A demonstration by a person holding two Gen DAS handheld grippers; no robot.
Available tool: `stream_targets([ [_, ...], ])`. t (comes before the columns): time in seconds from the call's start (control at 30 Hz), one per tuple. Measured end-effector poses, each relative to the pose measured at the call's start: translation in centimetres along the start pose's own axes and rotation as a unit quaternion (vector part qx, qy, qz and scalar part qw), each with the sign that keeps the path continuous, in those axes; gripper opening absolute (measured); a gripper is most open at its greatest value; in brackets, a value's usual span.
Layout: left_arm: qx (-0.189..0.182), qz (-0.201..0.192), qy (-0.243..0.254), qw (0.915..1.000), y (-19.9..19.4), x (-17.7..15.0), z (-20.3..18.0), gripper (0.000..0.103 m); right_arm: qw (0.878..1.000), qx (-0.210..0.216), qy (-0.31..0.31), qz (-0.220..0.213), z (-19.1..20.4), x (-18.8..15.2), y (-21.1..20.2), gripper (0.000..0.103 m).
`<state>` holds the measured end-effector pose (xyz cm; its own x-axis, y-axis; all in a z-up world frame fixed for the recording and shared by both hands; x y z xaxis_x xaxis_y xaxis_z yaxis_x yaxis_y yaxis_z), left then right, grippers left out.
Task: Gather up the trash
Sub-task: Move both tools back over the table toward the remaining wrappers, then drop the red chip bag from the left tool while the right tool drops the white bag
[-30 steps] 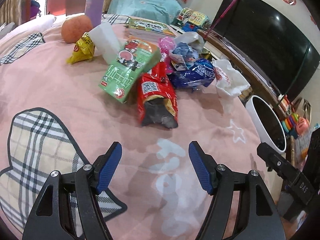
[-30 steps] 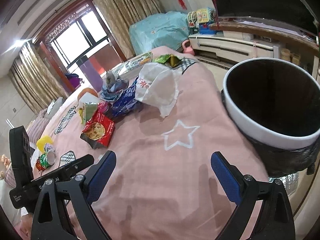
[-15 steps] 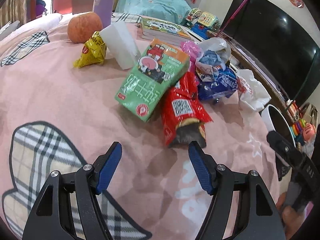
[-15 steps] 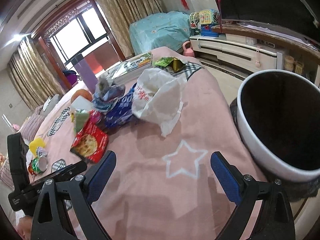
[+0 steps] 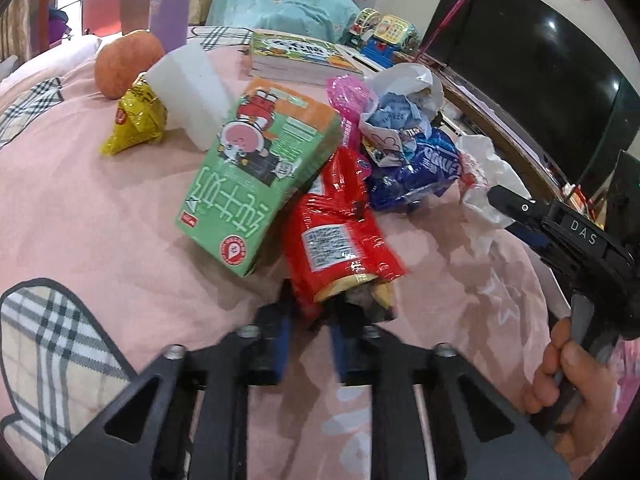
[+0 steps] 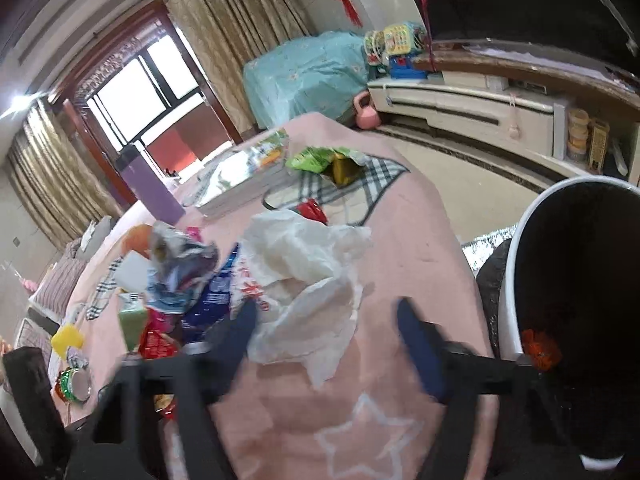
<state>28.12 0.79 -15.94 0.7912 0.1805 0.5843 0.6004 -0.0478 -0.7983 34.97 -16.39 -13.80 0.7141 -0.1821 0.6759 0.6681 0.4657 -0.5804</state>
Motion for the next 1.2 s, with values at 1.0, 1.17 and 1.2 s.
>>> stream_targets([
  [1.0,-0.079,-0.04,0.066,0.9938,-6.0,-0.8,-9.8,0.001,0.998,-0.002,0.005,-0.07,-1.3,-2.1,-12.0,0.01],
  [1.17,-0.092,-0.041,0.085,0.9913,-6.4,-1.0,-12.7,0.001,0.996,-0.016,0.02,-0.085,-3.2,-2.0,-13.6,0.01],
  [1.2,-0.095,-0.041,0.089,0.9906,-6.4,-1.0,-13.4,0.001,0.996,-0.019,0.023,-0.088,-3.5,-2.0,-13.9,0.01],
])
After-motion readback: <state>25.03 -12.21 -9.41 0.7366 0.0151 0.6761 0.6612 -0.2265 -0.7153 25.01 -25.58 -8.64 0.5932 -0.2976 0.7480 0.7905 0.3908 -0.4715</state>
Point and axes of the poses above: each gripper's, at about its wrist camera, not at the fingertips, and y roughly the way its jaws point, z to its left, x to its top, the point moved 10 cm from there along y, roughly the way its jaws point, and after that the axes turned 8 degrees about x, right-handed, at the moved point
